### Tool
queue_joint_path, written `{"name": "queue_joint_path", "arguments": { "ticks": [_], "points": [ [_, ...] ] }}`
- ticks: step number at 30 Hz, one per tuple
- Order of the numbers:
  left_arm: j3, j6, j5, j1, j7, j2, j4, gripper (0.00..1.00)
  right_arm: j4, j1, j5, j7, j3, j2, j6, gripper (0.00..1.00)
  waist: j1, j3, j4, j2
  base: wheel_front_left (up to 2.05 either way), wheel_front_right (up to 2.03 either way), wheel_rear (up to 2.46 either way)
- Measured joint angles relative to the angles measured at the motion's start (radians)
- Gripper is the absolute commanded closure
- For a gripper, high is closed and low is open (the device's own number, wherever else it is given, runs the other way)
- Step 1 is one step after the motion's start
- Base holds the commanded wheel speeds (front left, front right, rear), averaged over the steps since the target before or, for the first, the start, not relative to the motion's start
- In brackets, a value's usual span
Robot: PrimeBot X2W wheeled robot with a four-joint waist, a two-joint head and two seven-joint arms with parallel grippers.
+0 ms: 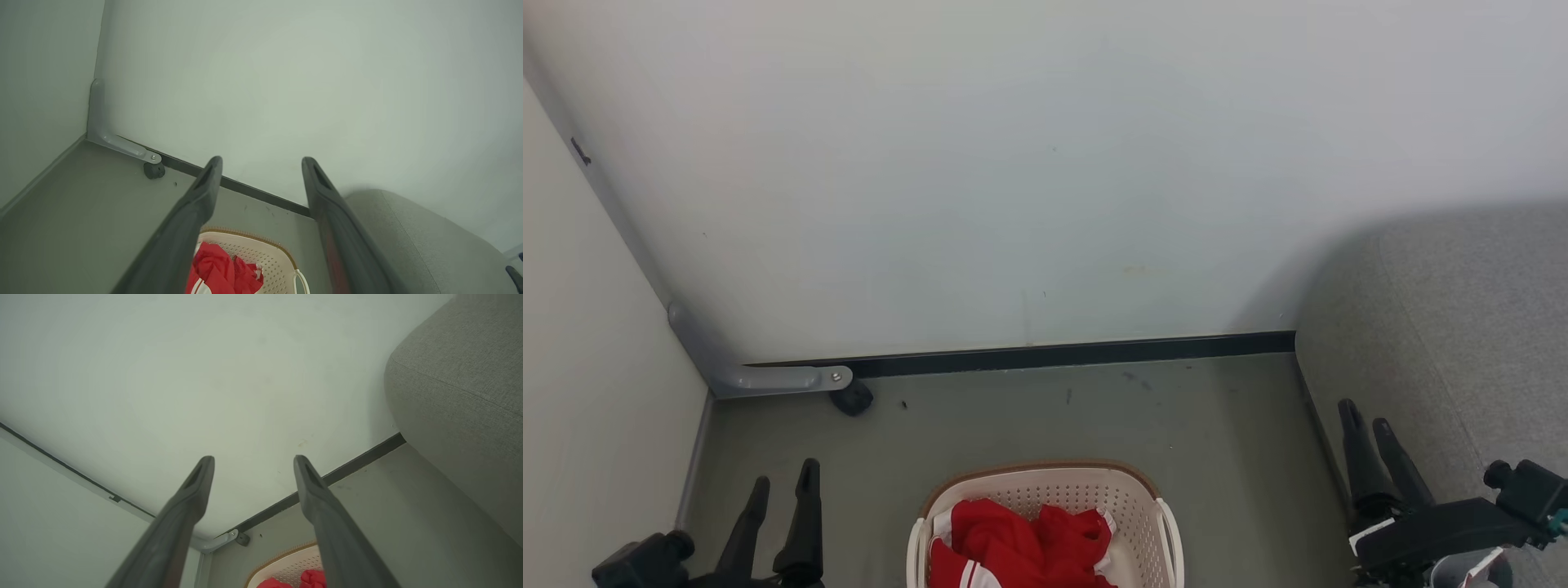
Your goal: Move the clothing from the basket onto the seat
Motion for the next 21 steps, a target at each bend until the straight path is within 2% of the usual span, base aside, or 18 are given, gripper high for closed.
{"name": "queue_joint_path", "arguments": {
  "ticks": [9, 21],
  "points": [
    [-0.035, 0.033, 0.125, -0.003, -0.033, 0.017, -0.002, 0.00, 0.012, -0.021, -0.127, -0.035, 0.080, -0.040, -0.026, 0.00, 0.0000, 0.000, -0.002, 0.0000, 0.00, 0.00, 0.00],
    [-0.069, 0.060, 0.266, -0.016, -0.081, 0.034, -0.011, 0.00, 0.015, -0.049, -0.242, -0.079, 0.155, -0.065, -0.041, 0.00, 0.0000, -0.007, -0.002, -0.0001, 0.00, 0.00, 0.00]
  ]
}}
